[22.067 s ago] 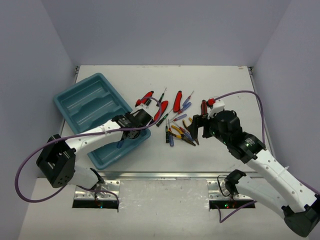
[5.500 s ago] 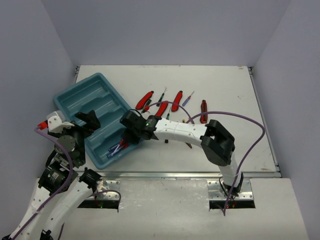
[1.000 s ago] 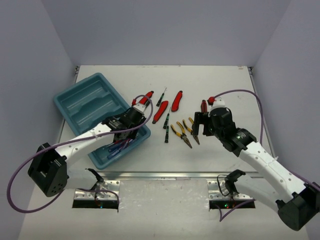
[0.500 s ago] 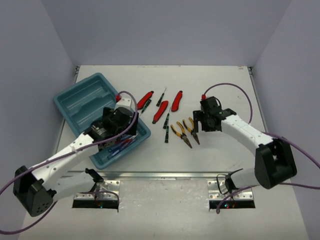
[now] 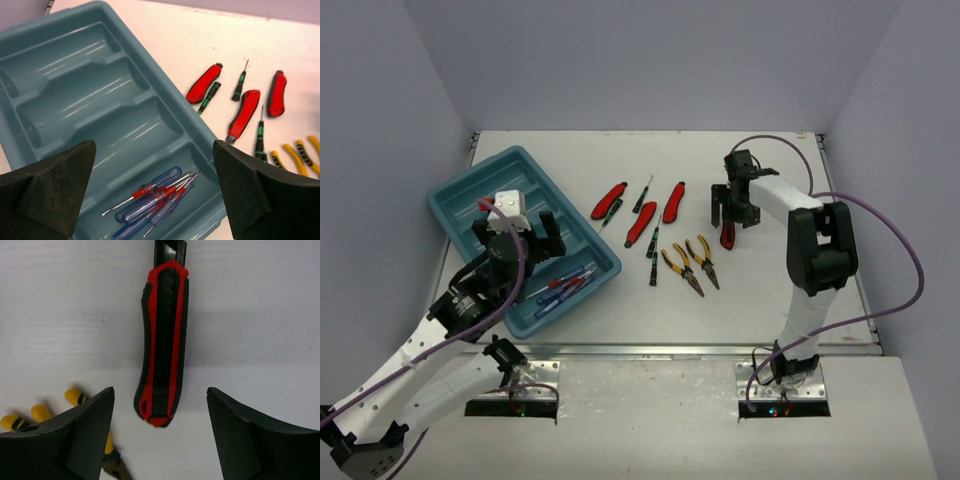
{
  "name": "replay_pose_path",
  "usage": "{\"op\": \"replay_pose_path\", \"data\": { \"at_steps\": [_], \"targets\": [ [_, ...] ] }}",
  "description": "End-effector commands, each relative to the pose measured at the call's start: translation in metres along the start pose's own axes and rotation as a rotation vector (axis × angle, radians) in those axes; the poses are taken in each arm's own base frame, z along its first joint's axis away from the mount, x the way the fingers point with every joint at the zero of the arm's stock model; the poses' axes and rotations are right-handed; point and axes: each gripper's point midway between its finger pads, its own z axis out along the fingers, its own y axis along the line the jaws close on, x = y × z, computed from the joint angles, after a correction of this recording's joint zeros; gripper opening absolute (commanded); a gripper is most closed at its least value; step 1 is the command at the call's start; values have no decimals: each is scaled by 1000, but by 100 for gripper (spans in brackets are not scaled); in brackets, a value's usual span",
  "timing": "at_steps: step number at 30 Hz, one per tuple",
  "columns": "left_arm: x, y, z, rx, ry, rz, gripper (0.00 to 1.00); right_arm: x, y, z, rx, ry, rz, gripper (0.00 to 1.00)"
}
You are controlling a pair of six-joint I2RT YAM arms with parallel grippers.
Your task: Sort the tools into containers
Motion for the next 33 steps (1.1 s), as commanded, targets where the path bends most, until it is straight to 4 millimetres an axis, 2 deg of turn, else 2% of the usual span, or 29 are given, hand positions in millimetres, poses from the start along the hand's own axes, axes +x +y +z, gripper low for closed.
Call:
{"op": "replay_pose_path", "data": {
  "at_steps": [1, 2, 4, 6, 7, 8, 9, 11, 12, 13, 14, 15, 16, 19, 20, 22, 27, 33],
  "targets": [
    [5, -11, 7, 28, 30, 19, 100, 16, -5, 29, -12, 116, 2, 67],
    [6, -15, 6, 50, 35, 19, 100, 20, -3, 33, -32, 133, -7, 57],
    [5, -21, 6, 81, 42, 17, 100, 24, 1, 36, -54, 148, -15, 27],
    [2, -30, 3, 130, 52, 7, 100, 21, 2, 33, -62, 135, -12, 6],
    [1, -35, 2, 148, 60, -4, 100, 23, 1, 31, -56, 132, -14, 3],
    [-4, -45, -2, 200, 66, -21, 100, 14, 0, 21, -52, 94, -3, 1],
    [-5, -59, -7, 276, 85, -53, 100, 16, 2, 13, -50, 75, -4, 0],
    [-22, -86, -19, 414, 71, -129, 100, -7, 19, -30, -115, -83, -16, 0],
    [-25, -101, -26, 500, 80, -170, 100, -2, 35, -44, -162, -118, -43, 0],
    [-27, -113, -33, 568, 82, -209, 100, -3, 50, -70, -220, -185, -64, 0],
    [-38, -125, -39, 640, 57, -261, 100, -2, 72, -94, -304, -244, -93, 0],
    [-49, -138, -47, 721, 24, -320, 100, 9, 99, -109, -405, -272, -137, 0],
    [-48, -147, -49, 773, 12, -371, 100, 16, 124, -134, -511, -326, -187, 0],
    [-64, -170, -54, 905, -47, -519, 100, 32, 170, -198, -757, -477, -248, 0],
    [-58, -174, -53, 916, -24, -551, 100, 46, 180, -203, -801, -465, -273, 0],
    [-53, -184, -44, 927, -5, -586, 100, 60, 196, -229, -894, -499, -295, 0],
    [-36, -205, -39, 988, 56, -590, 97, 80, 224, -285, -1070, -593, -360, 0],
    [-23, -216, -36, 997, 104, -572, 74, 85, 234, -313, -1116, -632, -389, 0]
  ]
}}
